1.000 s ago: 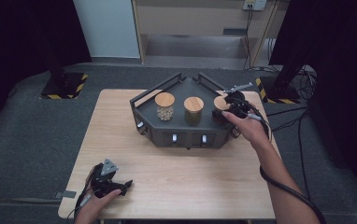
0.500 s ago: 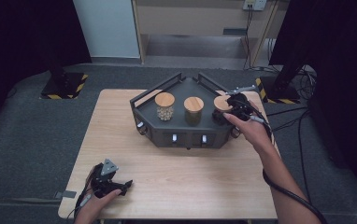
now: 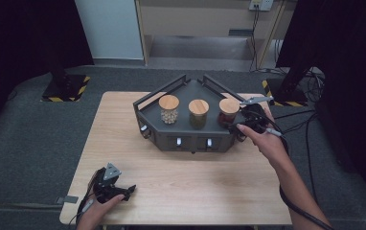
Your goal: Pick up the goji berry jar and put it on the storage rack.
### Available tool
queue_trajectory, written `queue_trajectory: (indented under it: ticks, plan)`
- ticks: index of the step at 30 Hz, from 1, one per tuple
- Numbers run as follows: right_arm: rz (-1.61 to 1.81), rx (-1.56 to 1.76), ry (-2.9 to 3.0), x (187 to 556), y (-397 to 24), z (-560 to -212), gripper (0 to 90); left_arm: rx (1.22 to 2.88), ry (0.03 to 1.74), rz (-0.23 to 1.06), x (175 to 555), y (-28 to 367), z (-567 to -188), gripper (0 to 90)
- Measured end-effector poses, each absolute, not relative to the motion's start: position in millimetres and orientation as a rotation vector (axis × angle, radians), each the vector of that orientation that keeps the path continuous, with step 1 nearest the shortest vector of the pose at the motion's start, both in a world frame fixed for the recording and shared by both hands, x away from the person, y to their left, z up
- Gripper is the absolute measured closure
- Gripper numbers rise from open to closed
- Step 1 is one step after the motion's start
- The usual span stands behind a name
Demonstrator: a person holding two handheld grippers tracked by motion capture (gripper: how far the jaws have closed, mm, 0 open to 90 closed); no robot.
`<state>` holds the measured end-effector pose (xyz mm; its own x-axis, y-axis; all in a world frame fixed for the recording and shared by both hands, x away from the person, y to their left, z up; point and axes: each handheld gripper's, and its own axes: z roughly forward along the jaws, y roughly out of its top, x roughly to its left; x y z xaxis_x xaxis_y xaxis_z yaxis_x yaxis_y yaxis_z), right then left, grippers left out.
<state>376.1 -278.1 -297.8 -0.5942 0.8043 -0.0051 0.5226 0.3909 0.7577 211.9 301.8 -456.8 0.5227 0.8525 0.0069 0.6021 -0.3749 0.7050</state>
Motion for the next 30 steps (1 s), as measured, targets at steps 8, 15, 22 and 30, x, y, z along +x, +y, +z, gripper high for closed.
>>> queue_trajectory:
  ticks: [8, 15, 22, 30]
  plan:
    - [1.013, 1.141, 2.294, 362.0, -279.6, -299.4, 5.2, 2.110, 1.177, 0.494, 211.9, 301.8, -456.8, 0.0]
    - [1.006, 1.142, 2.294, 351.5, -284.5, -300.6, 5.3, 2.110, 1.177, 0.494, 211.9, 301.9, -456.7, 0.0]
    - [1.009, 1.150, 2.293, 342.6, -291.0, -311.5, 5.4, 2.110, 1.177, 0.494, 211.9, 301.9, -456.8, 0.0]
    - [1.007, 1.162, 2.299, 334.4, -295.1, -325.7, 5.3, 2.110, 1.177, 0.494, 211.9, 301.8, -456.8, 0.0]
